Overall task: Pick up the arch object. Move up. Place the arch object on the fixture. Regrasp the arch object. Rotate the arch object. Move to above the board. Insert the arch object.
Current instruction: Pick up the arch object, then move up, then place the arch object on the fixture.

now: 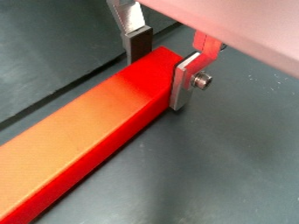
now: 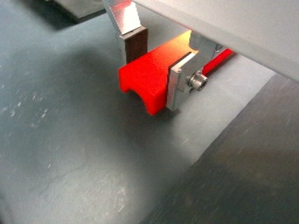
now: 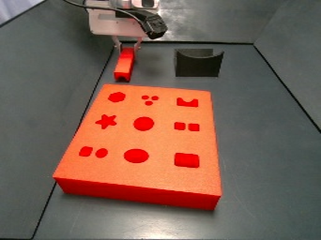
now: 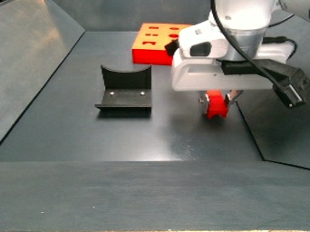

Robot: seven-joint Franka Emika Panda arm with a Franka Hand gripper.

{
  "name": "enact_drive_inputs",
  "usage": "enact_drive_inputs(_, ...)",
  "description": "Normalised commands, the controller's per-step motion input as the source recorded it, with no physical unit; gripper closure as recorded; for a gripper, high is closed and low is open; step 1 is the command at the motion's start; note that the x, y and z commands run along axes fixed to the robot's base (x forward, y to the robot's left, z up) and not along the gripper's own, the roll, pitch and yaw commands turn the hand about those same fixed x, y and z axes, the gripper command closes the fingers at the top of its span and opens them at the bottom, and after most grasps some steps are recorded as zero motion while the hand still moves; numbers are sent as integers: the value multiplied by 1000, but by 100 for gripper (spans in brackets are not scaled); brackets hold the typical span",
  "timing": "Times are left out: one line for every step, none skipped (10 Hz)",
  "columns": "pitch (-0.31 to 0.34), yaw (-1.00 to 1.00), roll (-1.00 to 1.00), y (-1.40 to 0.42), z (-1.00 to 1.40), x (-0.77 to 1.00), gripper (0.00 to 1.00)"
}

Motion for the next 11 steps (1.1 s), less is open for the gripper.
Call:
enact_drive_inputs(0, 0, 0, 0, 0, 0, 100)
enact_drive_inputs(0, 0, 0, 0, 0, 0, 100)
enact_drive_inputs(0, 0, 0, 0, 0, 0, 100)
enact_drive_inputs(0, 0, 0, 0, 0, 0, 100)
enact_drive_inputs(0, 0, 0, 0, 833, 0, 100)
enact_drive_inputs(4, -1, 4, 54, 846, 37, 100)
enact_drive_inputs(40, -2, -9, 42, 747, 13, 100)
enact_drive_inputs(59, -4, -19, 30, 622, 11, 100)
enact_drive_inputs(54, -4, -25, 17, 432, -2, 100)
enact_drive_inputs(41, -3, -28, 9, 280, -10, 100)
enact_drive_inputs(0, 0, 0, 0, 1000, 0, 100)
